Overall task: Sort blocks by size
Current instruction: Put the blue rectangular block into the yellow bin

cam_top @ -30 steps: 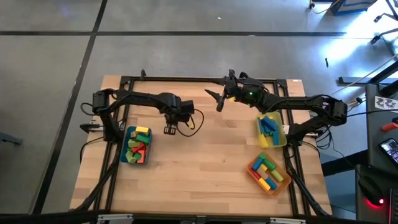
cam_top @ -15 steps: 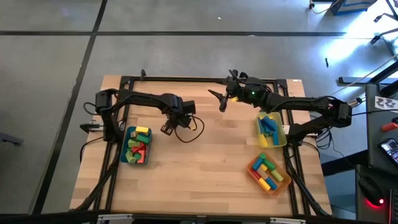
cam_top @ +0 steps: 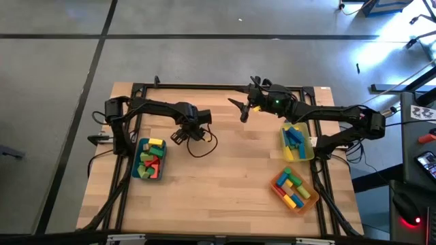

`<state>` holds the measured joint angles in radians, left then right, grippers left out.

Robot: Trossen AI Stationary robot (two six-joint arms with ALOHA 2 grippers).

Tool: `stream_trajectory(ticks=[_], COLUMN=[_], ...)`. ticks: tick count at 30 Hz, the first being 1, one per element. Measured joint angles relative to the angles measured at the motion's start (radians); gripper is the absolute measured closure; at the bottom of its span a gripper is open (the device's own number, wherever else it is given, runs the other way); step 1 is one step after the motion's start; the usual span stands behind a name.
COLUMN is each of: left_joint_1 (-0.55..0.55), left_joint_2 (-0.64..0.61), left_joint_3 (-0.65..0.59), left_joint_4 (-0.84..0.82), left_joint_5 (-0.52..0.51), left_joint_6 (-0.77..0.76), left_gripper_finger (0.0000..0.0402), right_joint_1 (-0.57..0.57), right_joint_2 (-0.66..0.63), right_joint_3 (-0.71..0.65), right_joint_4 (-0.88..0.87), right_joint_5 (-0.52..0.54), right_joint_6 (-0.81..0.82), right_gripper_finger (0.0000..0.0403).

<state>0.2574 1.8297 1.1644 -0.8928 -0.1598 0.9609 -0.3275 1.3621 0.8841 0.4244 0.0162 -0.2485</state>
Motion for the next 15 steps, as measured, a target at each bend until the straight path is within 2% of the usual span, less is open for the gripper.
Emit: stream_trajectory(ticks=[3,8,15], left_joint_1=[0.009,0.025,0.039], left_joint_2=[-0.001,-0.001,-0.001], left_joint_3=[-0.027,-0.06,-0.064], left_joint_4=[0.039,0.133,0.125], left_joint_5=[-0.029,-0.031,-0.031], left_joint_6=[0.044,0.03,0.036], left_gripper_finger=[0.0203,0.0207,0.0208], right_joint_1=[0.0,0.0,0.0], right_joint_2=[0.0,0.0,0.0], right_joint_3=[0.0,0.0,0.0], right_joint_4=[0.0,0.0,0.0], right_joint_5=[0.0,0.0,-0.001], right_joint_6=[0.0,0.0,0.0], right_gripper_finger=[0.0185,0.0185,0.0185])
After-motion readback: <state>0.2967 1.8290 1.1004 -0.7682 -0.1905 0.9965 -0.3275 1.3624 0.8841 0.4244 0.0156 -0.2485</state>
